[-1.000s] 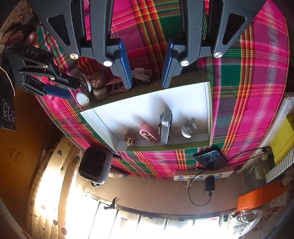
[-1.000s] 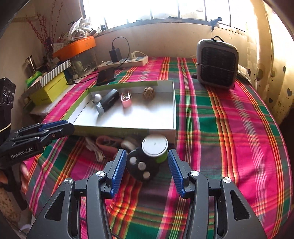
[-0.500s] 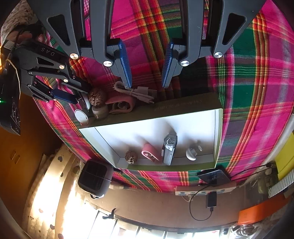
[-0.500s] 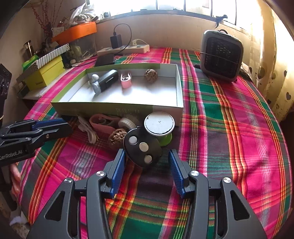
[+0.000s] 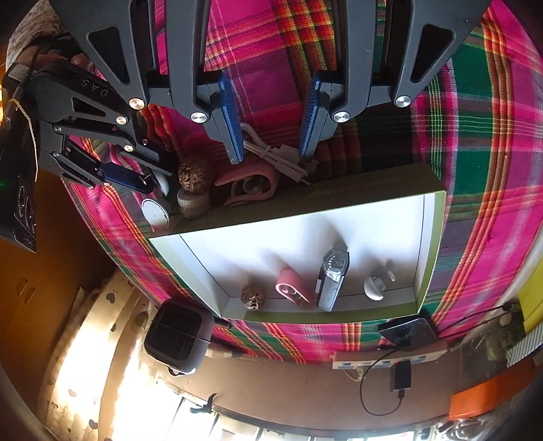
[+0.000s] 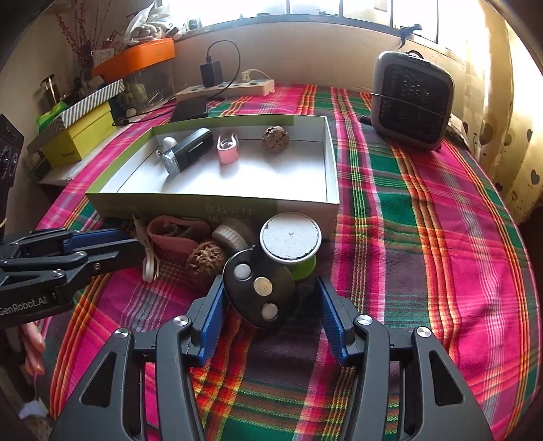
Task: Organize objects
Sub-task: 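Move the right gripper to the round black dotted container and close on it, then grasp the white USB cable with the left gripper while the right gripper lifts the black dotted object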
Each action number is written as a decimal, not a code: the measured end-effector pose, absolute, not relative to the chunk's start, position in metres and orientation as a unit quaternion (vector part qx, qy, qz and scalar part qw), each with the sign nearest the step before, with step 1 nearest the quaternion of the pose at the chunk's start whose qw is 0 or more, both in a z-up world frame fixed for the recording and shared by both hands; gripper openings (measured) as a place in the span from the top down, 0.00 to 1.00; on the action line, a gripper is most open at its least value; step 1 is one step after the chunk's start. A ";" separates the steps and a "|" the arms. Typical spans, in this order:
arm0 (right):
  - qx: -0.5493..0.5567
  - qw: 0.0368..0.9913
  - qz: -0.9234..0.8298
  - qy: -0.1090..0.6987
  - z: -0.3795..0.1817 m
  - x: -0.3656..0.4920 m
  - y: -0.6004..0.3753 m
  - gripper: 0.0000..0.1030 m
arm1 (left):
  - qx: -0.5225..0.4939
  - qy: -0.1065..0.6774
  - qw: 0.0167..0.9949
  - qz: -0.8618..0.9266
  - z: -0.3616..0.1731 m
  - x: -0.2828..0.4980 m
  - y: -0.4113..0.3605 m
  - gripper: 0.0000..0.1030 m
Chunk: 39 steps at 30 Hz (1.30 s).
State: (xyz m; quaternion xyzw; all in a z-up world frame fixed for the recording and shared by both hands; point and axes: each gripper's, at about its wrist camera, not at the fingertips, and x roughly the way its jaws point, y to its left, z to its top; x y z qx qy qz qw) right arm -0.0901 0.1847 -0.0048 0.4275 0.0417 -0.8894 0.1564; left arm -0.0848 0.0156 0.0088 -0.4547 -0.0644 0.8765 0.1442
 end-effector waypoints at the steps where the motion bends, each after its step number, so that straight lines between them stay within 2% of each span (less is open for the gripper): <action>1: 0.427 0.155 -0.890 0.042 -0.005 -0.090 0.185 0.58 | -0.456 -0.063 0.141 0.876 0.008 -0.085 0.017 0.69; 5: 0.426 0.157 -0.890 0.039 -0.004 -0.090 0.187 0.65 | -0.465 -0.064 0.125 0.874 0.007 -0.088 0.019 0.69; 14: 0.424 0.163 -0.890 0.042 -0.004 -0.088 0.184 0.65 | -0.472 -0.066 0.105 0.873 0.006 -0.089 0.024 0.69; 32: 0.421 0.151 -0.894 0.037 -0.003 -0.084 0.188 0.65 | -0.476 -0.020 0.077 0.876 0.010 -0.078 0.013 0.69; 39: 0.418 0.148 -0.895 0.040 -0.002 -0.083 0.187 0.65 | -0.470 -0.034 0.071 0.879 0.015 -0.081 0.011 0.69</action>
